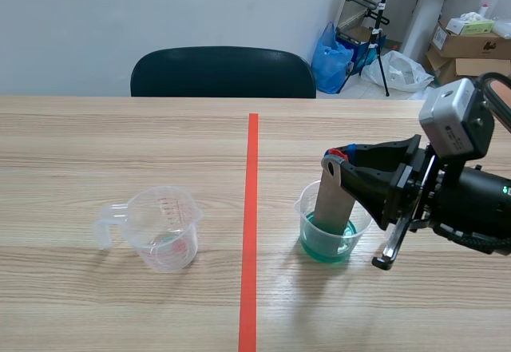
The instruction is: Do the redox reaction experiment
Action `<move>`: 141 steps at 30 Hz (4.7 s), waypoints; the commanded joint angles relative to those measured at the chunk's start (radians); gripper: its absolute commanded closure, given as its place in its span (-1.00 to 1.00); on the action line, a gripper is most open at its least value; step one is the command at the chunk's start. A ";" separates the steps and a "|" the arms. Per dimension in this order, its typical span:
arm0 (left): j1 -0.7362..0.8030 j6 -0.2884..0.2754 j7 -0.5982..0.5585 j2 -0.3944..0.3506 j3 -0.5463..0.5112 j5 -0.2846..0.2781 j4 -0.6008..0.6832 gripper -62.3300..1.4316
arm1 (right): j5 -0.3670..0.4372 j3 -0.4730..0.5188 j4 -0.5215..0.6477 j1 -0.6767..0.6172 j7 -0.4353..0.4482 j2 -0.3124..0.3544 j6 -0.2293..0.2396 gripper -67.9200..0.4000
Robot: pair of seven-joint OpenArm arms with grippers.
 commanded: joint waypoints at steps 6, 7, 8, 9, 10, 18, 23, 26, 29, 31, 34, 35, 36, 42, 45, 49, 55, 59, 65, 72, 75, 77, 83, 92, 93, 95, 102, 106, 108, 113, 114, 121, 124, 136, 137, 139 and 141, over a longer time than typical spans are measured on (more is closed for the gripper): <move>0.001 0.005 -0.021 0.000 -0.004 -0.006 0.013 -1.00 | -0.008 -0.006 -0.002 0.006 -0.014 0.005 0.012 0.97; 0.001 0.005 -0.021 0.000 -0.004 -0.006 0.013 -1.00 | -0.008 -0.006 -0.002 0.006 -0.014 0.005 0.012 0.97; 0.001 0.005 -0.021 0.000 -0.004 -0.006 0.013 -1.00 | -0.008 -0.006 -0.002 0.006 -0.014 0.005 0.012 0.97; 0.001 0.005 -0.021 0.000 -0.004 -0.006 0.013 -1.00 | -0.008 -0.006 -0.002 0.006 -0.014 0.005 0.012 0.97; 0.001 0.005 -0.021 0.000 -0.004 -0.006 0.013 -1.00 | -0.008 -0.006 -0.002 0.006 -0.014 0.005 0.012 0.97; 0.001 0.005 -0.021 0.000 -0.004 -0.006 0.013 -1.00 | -0.008 -0.006 -0.002 0.006 -0.015 0.005 0.012 0.97; 0.001 0.005 -0.021 0.000 -0.004 -0.006 0.013 -1.00 | -0.008 -0.006 -0.002 0.006 -0.015 0.005 0.012 0.97; 0.001 0.005 -0.021 0.000 -0.004 -0.006 0.013 -1.00 | -0.008 -0.006 -0.002 0.006 -0.015 0.005 0.012 0.97; 0.001 0.005 -0.021 0.000 -0.004 -0.006 0.013 -1.00 | -0.008 -0.006 -0.002 0.006 -0.015 0.005 0.012 0.97; 0.001 0.005 -0.021 0.000 -0.004 -0.006 0.013 -1.00 | -0.008 -0.006 -0.002 0.006 -0.015 0.005 0.012 0.97; 0.001 0.005 -0.021 0.000 -0.004 -0.006 0.013 -1.00 | -0.008 -0.006 -0.002 0.006 -0.015 0.005 0.012 0.97; 0.001 0.005 -0.021 0.000 -0.004 -0.006 0.013 -1.00 | -0.008 -0.006 -0.002 0.006 -0.015 0.005 0.012 0.97; 0.001 0.005 -0.021 0.000 -0.004 -0.006 0.013 -1.00 | -0.008 -0.006 -0.002 0.006 -0.015 0.005 0.012 0.97; 0.001 0.005 -0.021 0.000 -0.004 -0.006 0.013 -1.00 | -0.008 -0.006 -0.002 0.006 -0.015 0.005 0.012 0.97; 0.001 0.005 -0.021 0.000 -0.004 -0.006 0.013 -1.00 | -0.008 -0.006 -0.002 0.006 -0.015 0.005 0.012 0.97; 0.001 0.005 -0.021 0.000 -0.004 -0.006 0.013 -1.00 | -0.008 -0.006 -0.002 0.006 -0.015 0.005 0.012 0.97; 0.001 0.005 -0.021 0.000 -0.004 -0.006 0.013 -1.00 | -0.008 -0.006 -0.002 0.006 -0.015 0.005 0.012 0.97; 0.001 0.005 -0.021 0.000 -0.004 -0.006 0.013 -1.00 | -0.008 -0.006 -0.002 0.006 -0.015 0.005 0.012 0.97; 0.001 0.005 -0.021 0.000 -0.004 -0.006 0.013 -1.00 | -0.008 -0.006 -0.002 0.006 -0.015 0.005 0.012 0.97; 0.001 0.005 -0.021 0.000 -0.004 -0.006 0.013 -1.00 | -0.008 -0.006 -0.002 0.006 -0.015 0.005 0.012 0.97; 0.001 0.005 -0.021 0.000 -0.004 -0.006 0.013 -1.00 | -0.008 -0.006 -0.002 0.006 -0.015 0.005 0.012 0.97; 0.001 0.005 -0.021 0.000 -0.004 -0.006 0.013 -1.00 | -0.008 -0.006 -0.002 0.006 -0.015 0.005 0.012 0.97; 0.001 0.005 -0.021 0.000 -0.004 -0.006 0.013 -1.00 | -0.008 -0.006 -0.002 0.006 -0.015 0.005 0.012 0.97; 0.001 0.005 -0.021 -0.001 -0.004 -0.006 0.013 -1.00 | -0.008 -0.006 -0.002 0.006 -0.015 0.005 0.012 0.97; 0.001 0.005 -0.021 -0.001 -0.004 -0.006 0.013 -1.00 | -0.008 -0.006 -0.002 0.006 -0.015 0.005 0.012 0.97; 0.001 0.005 -0.021 -0.001 -0.004 -0.006 0.013 -1.00 | -0.008 -0.006 -0.002 0.006 -0.015 0.005 0.012 0.97; 0.001 0.005 -0.021 -0.001 -0.004 -0.006 0.013 -1.00 | -0.008 -0.006 -0.002 0.006 -0.015 0.005 0.012 0.97; 0.001 0.005 -0.021 -0.001 -0.004 -0.006 0.013 -1.00 | -0.008 -0.006 -0.002 0.006 -0.015 0.005 0.012 0.97; 0.001 0.005 -0.021 -0.001 -0.004 -0.006 0.013 -1.00 | -0.008 -0.005 -0.002 0.006 -0.015 0.005 0.012 0.97; 0.001 0.005 -0.021 -0.001 -0.004 -0.006 0.013 -1.00 | -0.008 -0.005 -0.002 0.006 -0.014 0.005 0.012 0.97; 0.001 0.005 -0.021 -0.001 -0.004 -0.006 0.013 -1.00 | -0.008 -0.005 -0.002 0.006 -0.014 0.005 0.012 0.97; 0.001 0.005 -0.021 -0.001 -0.004 -0.006 0.013 -1.00 | -0.008 -0.003 0.000 0.006 -0.014 0.008 0.012 0.97; 0.001 0.005 -0.021 -0.001 -0.004 -0.006 0.013 -1.00 | -0.006 -0.003 0.004 0.006 -0.014 0.014 0.012 0.97; 0.001 0.004 -0.012 0.000 -0.004 -0.006 0.013 -1.00 | 0.047 0.013 0.067 0.003 -0.046 0.055 0.012 0.97; 0.001 0.004 -0.009 0.000 -0.004 -0.006 0.013 -1.00 | 0.056 0.018 0.078 0.003 -0.063 0.055 0.012 0.97; 0.001 0.004 -0.008 0.000 -0.004 -0.005 0.013 -1.00 | 0.084 0.030 0.098 0.000 -0.098 0.055 0.012 0.97; 0.001 0.004 -0.007 0.000 -0.004 -0.006 0.013 -1.00 | 0.111 0.044 0.121 -0.006 -0.126 0.055 0.012 0.97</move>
